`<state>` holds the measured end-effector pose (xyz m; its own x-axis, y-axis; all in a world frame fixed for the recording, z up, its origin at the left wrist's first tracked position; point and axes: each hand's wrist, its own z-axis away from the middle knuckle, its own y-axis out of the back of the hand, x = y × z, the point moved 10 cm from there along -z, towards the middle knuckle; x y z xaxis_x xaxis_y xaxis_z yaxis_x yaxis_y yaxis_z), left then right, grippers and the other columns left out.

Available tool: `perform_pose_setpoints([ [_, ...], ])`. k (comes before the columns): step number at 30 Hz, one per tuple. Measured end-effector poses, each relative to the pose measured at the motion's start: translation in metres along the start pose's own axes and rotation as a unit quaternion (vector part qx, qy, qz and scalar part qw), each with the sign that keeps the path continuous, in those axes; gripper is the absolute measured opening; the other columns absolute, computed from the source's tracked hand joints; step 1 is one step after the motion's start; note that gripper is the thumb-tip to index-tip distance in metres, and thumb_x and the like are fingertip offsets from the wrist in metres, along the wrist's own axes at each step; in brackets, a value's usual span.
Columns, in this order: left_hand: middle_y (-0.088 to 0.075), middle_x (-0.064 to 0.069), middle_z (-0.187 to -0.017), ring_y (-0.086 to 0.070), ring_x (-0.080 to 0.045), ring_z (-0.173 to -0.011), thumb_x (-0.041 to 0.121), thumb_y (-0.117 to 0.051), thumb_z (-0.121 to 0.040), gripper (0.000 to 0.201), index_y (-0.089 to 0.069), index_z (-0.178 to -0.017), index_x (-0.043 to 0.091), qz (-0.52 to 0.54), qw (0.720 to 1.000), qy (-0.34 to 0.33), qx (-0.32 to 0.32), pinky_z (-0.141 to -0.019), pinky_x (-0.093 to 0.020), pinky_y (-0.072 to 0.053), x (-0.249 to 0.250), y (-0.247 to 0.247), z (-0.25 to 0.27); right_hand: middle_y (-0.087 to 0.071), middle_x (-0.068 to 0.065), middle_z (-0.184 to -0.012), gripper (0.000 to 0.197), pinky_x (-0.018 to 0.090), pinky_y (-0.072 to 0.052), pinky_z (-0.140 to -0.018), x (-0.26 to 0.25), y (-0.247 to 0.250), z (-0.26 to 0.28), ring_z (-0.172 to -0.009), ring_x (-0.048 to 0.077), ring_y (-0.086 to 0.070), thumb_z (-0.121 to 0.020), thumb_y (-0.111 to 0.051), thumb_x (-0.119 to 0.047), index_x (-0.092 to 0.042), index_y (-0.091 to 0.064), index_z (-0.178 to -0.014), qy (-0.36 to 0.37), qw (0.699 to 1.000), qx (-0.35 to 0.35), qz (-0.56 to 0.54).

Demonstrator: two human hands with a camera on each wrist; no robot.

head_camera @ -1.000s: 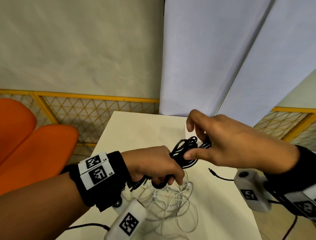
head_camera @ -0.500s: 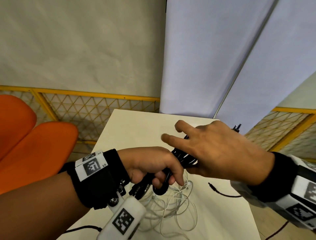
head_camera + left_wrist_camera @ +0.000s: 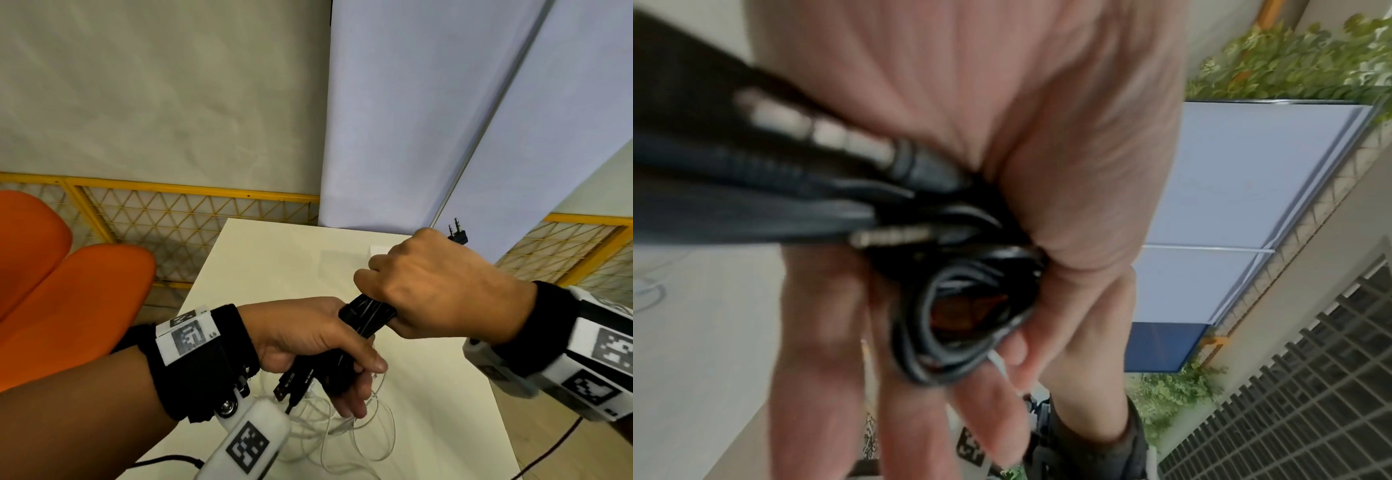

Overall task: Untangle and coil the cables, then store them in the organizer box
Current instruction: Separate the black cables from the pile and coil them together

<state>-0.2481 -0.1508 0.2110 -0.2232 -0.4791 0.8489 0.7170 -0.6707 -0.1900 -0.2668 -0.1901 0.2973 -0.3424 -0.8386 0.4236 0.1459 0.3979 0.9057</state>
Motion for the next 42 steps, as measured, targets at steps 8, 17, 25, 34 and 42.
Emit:
perform_pose_setpoints([
  [8, -0.033, 0.004, -0.053, -0.039, -0.010, -0.044, 0.025, -0.066, -0.096, 0.022, -0.053, -0.079, 0.018, -0.005, 0.999, 0.039, 0.034, -0.043, -0.020, -0.038, -0.012, 0.002, -0.001, -0.046, -0.002, -0.065, 0.020, 0.030, -0.024, -0.041, -0.004, -0.009, 0.001, -0.044, 0.024, -0.045, -0.070, -0.057, -0.025, -0.019, -0.038, -0.067, 0.027, 0.999, 0.014, -0.017],
  [17, -0.028, 0.003, -0.048, -0.025, -0.011, -0.038, 0.039, -0.072, -0.089, 0.048, -0.042, -0.057, 0.020, -0.063, 0.992, 0.068, 0.087, -0.043, -0.022, -0.022, -0.022, 0.008, 0.002, -0.049, -0.004, -0.053, 0.035, 0.026, -0.006, -0.045, -0.008, -0.010, 0.000, -0.046, 0.022, -0.024, -0.064, -0.065, -0.026, -0.025, -0.030, -0.067, 0.035, 0.999, -0.005, -0.035],
  [25, -0.063, -0.007, -0.058, -0.064, -0.022, -0.058, 0.009, -0.073, -0.087, 0.031, -0.065, -0.057, 0.014, -0.069, 0.995, 0.023, 0.067, -0.078, -0.037, -0.051, -0.009, 0.011, -0.003, -0.047, -0.003, -0.042, 0.032, 0.024, -0.018, -0.048, -0.018, -0.008, -0.006, -0.040, 0.023, -0.023, -0.059, -0.069, -0.034, -0.022, -0.040, -0.055, 0.049, 0.999, -0.009, 0.000],
  [34, -0.035, 0.002, -0.046, -0.029, -0.013, -0.039, 0.006, -0.069, -0.086, 0.034, -0.050, -0.059, 0.015, -0.056, 0.988, 0.048, 0.138, -0.050, -0.030, -0.034, -0.010, 0.017, -0.011, -0.053, -0.004, -0.052, 0.022, 0.027, -0.019, -0.048, -0.026, 0.001, -0.005, -0.044, 0.021, -0.024, -0.067, -0.072, -0.031, -0.020, -0.053, -0.068, 0.048, 0.998, -0.006, -0.045],
  [42, -0.030, 0.000, -0.046, -0.026, -0.017, -0.040, 0.032, -0.075, -0.082, 0.047, -0.040, -0.055, 0.016, -0.066, 0.973, 0.013, 0.223, -0.051, -0.029, -0.028, -0.008, 0.048, 0.002, -0.058, -0.007, -0.060, 0.009, 0.027, -0.042, -0.058, 0.034, -0.024, 0.010, -0.057, 0.010, -0.052, -0.095, -0.061, -0.032, -0.024, -0.057, -0.098, -0.121, 0.918, -0.109, -0.363],
])
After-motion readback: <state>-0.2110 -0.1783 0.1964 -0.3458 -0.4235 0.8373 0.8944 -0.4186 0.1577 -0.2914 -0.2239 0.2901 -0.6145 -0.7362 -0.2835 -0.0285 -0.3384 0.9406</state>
